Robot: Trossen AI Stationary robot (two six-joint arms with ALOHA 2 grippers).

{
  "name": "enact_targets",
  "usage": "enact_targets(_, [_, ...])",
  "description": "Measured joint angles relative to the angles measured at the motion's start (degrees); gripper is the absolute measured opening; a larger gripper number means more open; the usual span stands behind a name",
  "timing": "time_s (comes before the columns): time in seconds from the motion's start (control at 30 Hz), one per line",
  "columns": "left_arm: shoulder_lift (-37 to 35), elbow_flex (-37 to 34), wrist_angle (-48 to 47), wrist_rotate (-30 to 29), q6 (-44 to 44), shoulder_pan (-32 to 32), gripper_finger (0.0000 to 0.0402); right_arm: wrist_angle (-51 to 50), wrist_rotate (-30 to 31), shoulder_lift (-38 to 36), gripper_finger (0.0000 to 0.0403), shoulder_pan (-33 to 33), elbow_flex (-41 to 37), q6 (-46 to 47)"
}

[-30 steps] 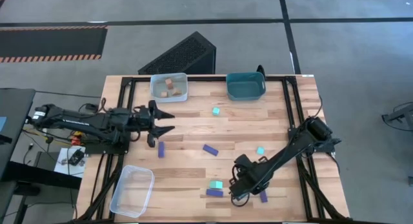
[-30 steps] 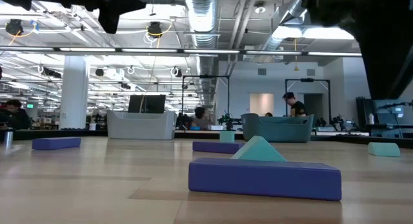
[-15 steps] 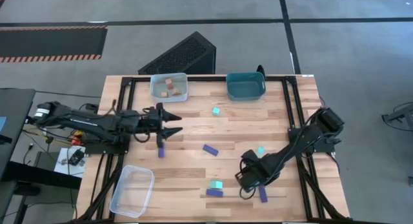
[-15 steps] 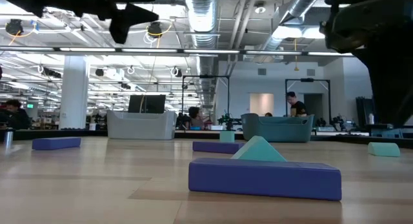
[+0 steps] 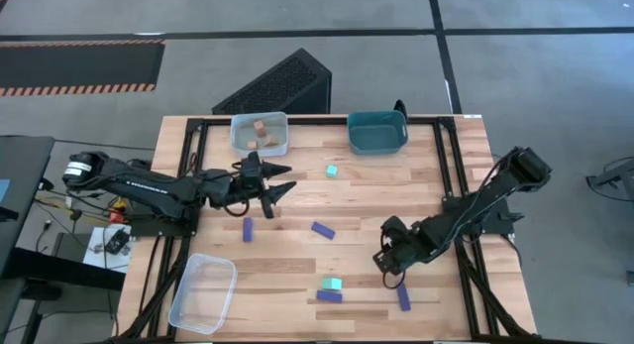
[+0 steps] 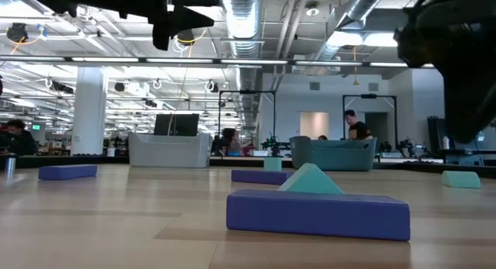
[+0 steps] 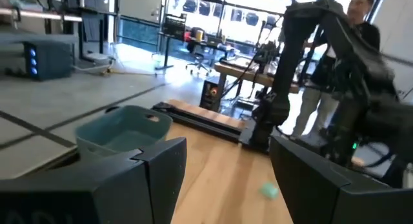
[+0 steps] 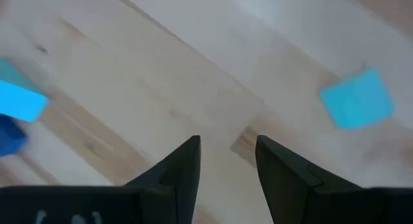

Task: Sort & place blocks by color
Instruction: Put the top left blue block into the blue bin

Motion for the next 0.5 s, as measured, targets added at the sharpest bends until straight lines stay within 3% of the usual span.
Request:
enact_targets(0.27, [4.5,0.8,-6.7,2.9,-7.4,3.2,0.0212,-5.2,3.2,-4.4,0.0178,-6.7,-1.5,-10.2])
enact_targets(0.4, [10.1,0.9,-5.4,2.9,-17.1,1.7,0.0208,4.0,1.9,-5.8,0.0196,-13.4,-5.6,-22.2])
enact_targets(0.5, [13.7,1.3,-5.4,0.4,-23.8,-0.9,0.0198,15.6,-3.4,-5.7,0.0213,-19.4,-8.9,-32.6])
